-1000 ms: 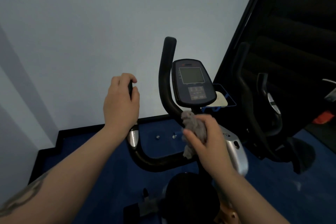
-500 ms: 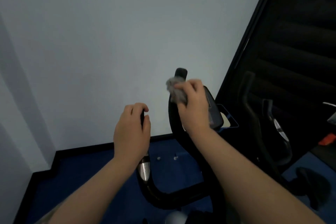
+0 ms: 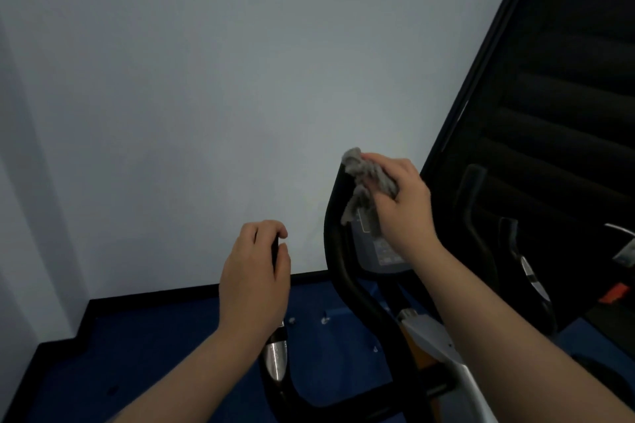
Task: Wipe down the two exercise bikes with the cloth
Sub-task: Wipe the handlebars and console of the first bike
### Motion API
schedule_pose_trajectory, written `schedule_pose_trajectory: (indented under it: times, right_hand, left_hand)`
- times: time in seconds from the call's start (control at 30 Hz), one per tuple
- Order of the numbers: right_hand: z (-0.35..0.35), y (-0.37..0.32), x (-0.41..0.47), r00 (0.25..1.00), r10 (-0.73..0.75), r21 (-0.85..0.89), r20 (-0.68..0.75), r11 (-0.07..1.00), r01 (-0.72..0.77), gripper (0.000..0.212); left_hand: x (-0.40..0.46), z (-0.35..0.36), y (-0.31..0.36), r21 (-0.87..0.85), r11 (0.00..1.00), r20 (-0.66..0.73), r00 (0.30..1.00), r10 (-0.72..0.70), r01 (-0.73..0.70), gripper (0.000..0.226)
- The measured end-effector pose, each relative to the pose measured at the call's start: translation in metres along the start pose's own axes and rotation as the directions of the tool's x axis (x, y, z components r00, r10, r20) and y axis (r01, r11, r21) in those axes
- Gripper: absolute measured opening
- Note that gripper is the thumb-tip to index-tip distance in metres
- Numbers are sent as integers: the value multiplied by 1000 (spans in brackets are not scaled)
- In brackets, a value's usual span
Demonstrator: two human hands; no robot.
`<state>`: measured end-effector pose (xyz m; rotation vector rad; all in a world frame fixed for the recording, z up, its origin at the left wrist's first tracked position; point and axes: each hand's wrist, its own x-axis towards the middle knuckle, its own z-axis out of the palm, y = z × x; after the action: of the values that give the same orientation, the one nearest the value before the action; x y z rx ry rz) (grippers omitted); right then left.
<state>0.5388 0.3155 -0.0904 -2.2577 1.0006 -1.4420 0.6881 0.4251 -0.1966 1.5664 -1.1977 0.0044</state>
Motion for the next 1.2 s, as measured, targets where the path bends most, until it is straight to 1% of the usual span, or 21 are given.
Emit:
schedule_pose_trajectory:
  times: [0.07,0.13,0.23,0.3,0.37,0.43,0.47,0.57,0.63,0.67,0.7,0.77,0.83,0.87,0.9,0.93,0.97,1.0,1.03,1.13,1.2]
  right_hand:
    - [-4,-1,10,994,95,95,-53,991,-89,26]
    - [5,-7,22,983,153,186,-106,974,-131,23]
    - [31,-5,2,936,331,393,-120,881,-262,15]
    - [42,5,-35,897,436,375,-77,846,-379,9]
    - [34,13,-57,883,469,264,17,850,-456,9]
    - [20,18,-42,899,435,211,45,876,-435,15]
    - [16,16,-29,908,419,216,6,886,-410,16]
    - [25,2,-6,911,404,331,-86,874,-357,15]
    - [37,4,-26,901,432,336,-31,854,-398,16]
    - [36,8,-41,902,431,281,25,863,-420,15]
    - [31,15,-53,904,417,175,93,887,-428,14]
    - [12,17,-61,925,336,-56,176,942,-332,8]
    - [-1,2,-48,992,109,-88,70,991,-103,20]
    - [-2,-9,-38,1000,-22,-96,6,995,22,27]
    - [2,-17,-28,991,-135,-157,-21,979,131,31]
    - [8,-23,-17,977,-211,-284,5,937,204,33]
    - [15,-29,-9,973,-224,-434,58,872,227,33]
    - [21,-30,-4,977,-185,-555,104,805,211,31]
    - [27,-30,-4,979,-140,-621,145,758,200,27]
    - [41,-23,-32,953,-38,-662,300,711,237,19]
    - [44,-17,-56,917,12,-632,398,728,265,19]
  left_hand:
    - [-1,1,0,-11,1000,4,1000,-2,2,18]
    - [-1,2,0,-6,1000,-1,1000,-1,1,18]
    - [0,2,1,-6,1000,2,1000,-9,9,18]
    - [0,2,-1,-20,1000,-1,1000,-11,11,20]
    - [-1,3,-1,-25,1000,5,1000,-7,7,22]
    - [-1,2,-1,-28,1000,1,1000,-1,1,21]
    - [-1,1,-1,-24,1000,2,1000,-2,2,20]
    - [-2,1,0,-13,1000,-1,1000,-7,7,19]
    - [-2,0,0,-14,1000,-7,1000,-2,2,19]
    - [-1,0,0,-15,1000,-11,1000,-1,0,19]
    - [-1,1,0,-14,1000,-13,1000,-1,0,19]
    - [-1,2,0,-12,1000,-11,1000,-11,11,18]
    - [-1,1,0,-10,1000,-8,1000,-17,17,17]
    - [-1,0,0,-4,1000,-9,1000,-16,16,17]
    - [-1,-1,0,5,1000,-9,1000,-12,12,16]
    - [-1,-2,0,18,1000,-4,1000,-4,4,16]
    - [-1,-3,1,35,999,6,1000,8,-9,15]
    - [-1,-5,1,49,999,16,1000,22,-23,14]
    - [-1,-6,1,59,998,24,999,33,-34,13]
    - [1,-8,1,88,995,33,998,44,-47,11]
    - [0,-8,2,98,994,24,998,49,-52,11]
